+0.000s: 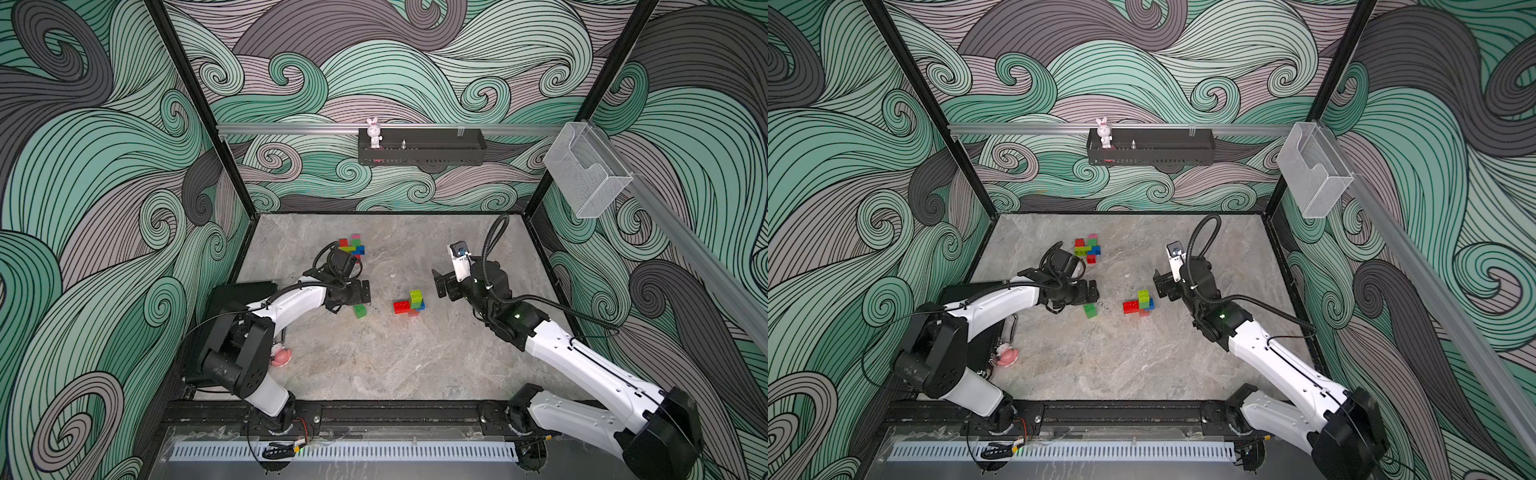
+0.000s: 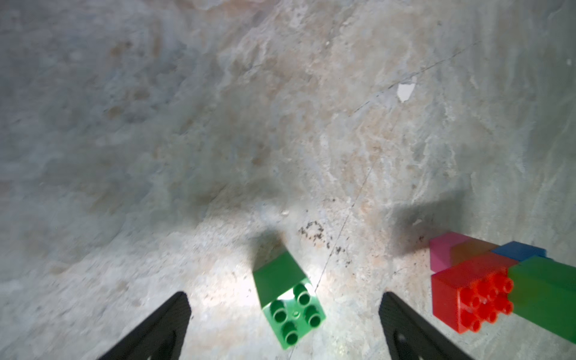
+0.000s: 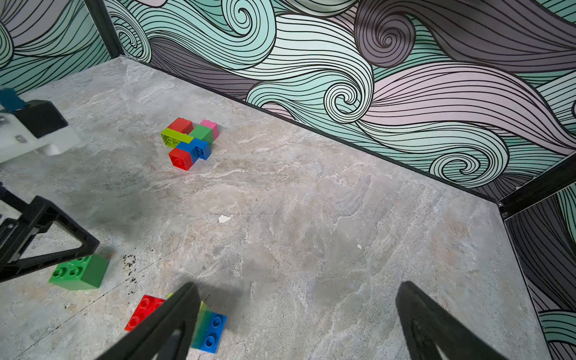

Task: Assemble the number 4 with lego
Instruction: Place the lego brick at the center of the board, then pick up the lego brick from the center of the board.

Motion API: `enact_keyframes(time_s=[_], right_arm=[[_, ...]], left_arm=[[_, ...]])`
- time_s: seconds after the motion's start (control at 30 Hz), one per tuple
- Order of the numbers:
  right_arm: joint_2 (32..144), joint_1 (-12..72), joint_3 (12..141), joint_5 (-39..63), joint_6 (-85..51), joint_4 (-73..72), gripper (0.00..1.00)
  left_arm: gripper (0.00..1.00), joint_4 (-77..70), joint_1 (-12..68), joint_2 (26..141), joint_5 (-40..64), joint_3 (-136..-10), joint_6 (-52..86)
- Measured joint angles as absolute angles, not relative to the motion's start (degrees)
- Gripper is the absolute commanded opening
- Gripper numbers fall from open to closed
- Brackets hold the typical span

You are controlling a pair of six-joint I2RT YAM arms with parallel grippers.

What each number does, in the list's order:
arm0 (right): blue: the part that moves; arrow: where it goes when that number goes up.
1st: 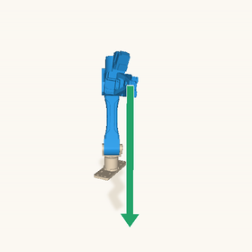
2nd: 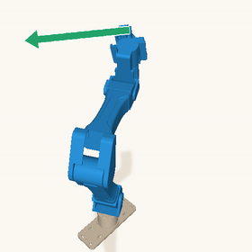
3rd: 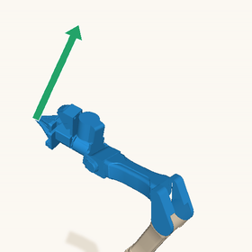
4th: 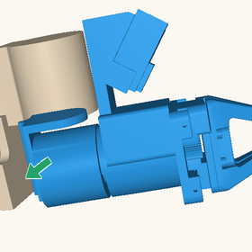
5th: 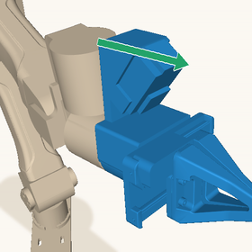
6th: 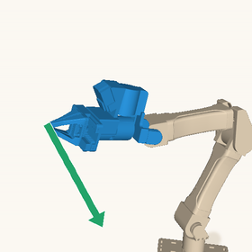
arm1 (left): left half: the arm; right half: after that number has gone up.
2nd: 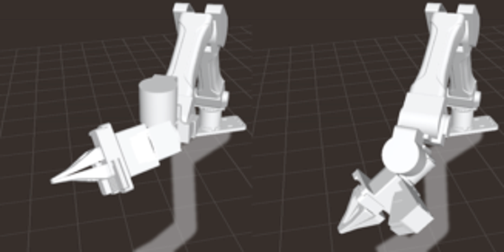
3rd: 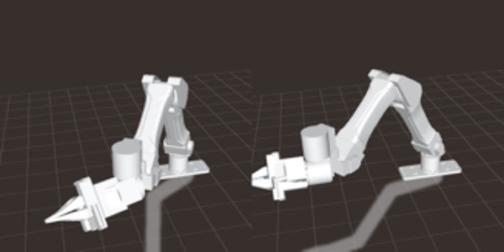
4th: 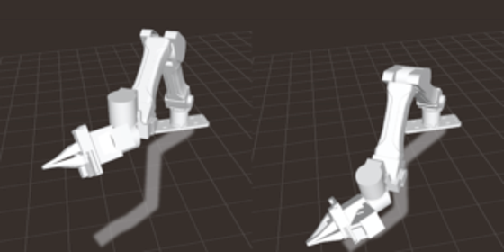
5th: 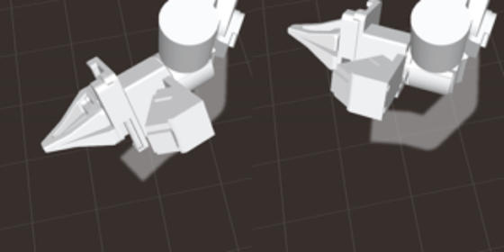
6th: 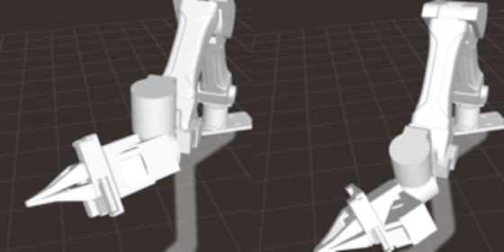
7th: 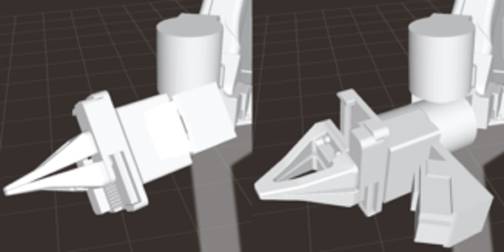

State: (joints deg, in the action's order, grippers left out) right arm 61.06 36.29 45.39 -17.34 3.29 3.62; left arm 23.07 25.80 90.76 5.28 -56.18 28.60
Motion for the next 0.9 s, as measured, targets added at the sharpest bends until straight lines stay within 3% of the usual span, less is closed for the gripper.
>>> enact_keyframes(time_s=[0.5,0.9], right_arm=[[60.6,36.3,45.4,-16.6,2.9,3.6,0.99],[60.8,36.3,45.4,-16.3,3.9,3.6,0.99]], left_arm=[[0.99,11.6,25.6,96.2,16.0,-51.2,28.6],[0.99,4.7,28.9,87.8,15.9,-40.6,30.9]])
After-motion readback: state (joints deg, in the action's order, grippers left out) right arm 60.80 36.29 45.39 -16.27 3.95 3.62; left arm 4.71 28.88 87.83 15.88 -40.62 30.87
